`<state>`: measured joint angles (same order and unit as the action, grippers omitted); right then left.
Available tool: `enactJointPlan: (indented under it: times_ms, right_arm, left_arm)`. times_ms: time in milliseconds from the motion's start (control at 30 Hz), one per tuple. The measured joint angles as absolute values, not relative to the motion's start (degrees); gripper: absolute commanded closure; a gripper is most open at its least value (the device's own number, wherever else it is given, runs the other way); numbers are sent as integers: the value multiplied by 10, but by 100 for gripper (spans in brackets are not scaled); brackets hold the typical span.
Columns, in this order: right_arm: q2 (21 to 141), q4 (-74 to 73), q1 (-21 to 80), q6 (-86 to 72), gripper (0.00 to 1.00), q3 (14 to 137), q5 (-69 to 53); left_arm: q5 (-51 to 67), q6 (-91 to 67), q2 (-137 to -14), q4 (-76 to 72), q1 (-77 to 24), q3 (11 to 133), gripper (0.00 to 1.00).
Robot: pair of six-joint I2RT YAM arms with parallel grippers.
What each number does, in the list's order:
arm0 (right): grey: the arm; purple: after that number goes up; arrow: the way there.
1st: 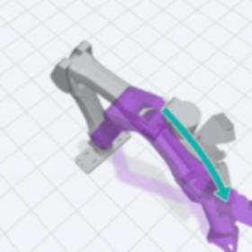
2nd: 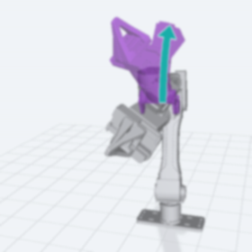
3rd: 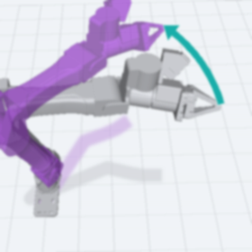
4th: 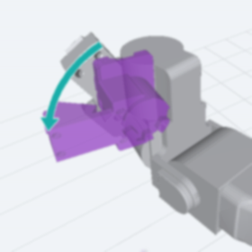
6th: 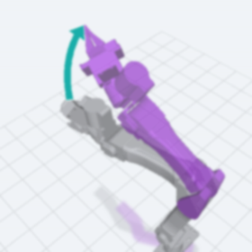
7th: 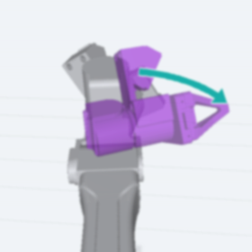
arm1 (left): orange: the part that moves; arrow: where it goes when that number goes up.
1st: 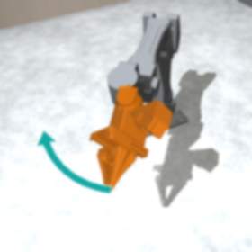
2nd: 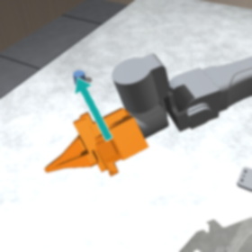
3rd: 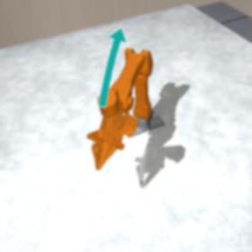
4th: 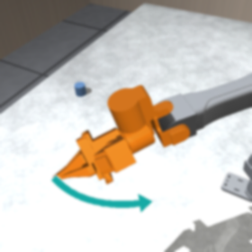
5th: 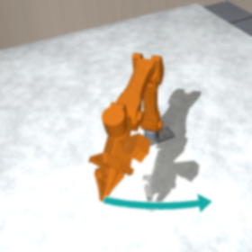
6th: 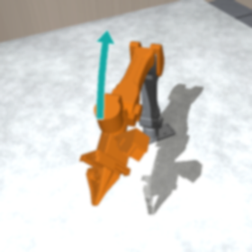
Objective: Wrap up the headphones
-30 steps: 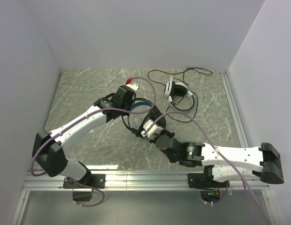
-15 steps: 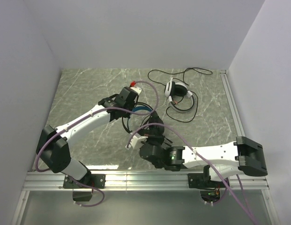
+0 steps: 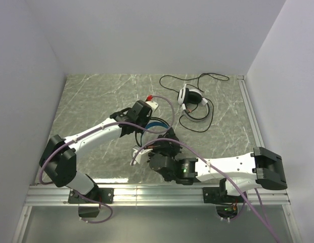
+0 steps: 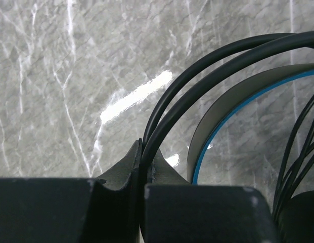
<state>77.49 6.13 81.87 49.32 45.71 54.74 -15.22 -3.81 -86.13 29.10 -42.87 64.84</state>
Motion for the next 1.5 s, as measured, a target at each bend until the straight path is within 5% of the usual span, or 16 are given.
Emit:
enactJointPlan:
  times_ms: [600,1500]
  right_arm:
    - [701,113,781,567,100,407,382]
    - [715,128,775,589,100,403,280]
  left_arm:
    - [-64,35,-759,216,-480,582,100]
    - [4,81,-808,217,-497,588,100]
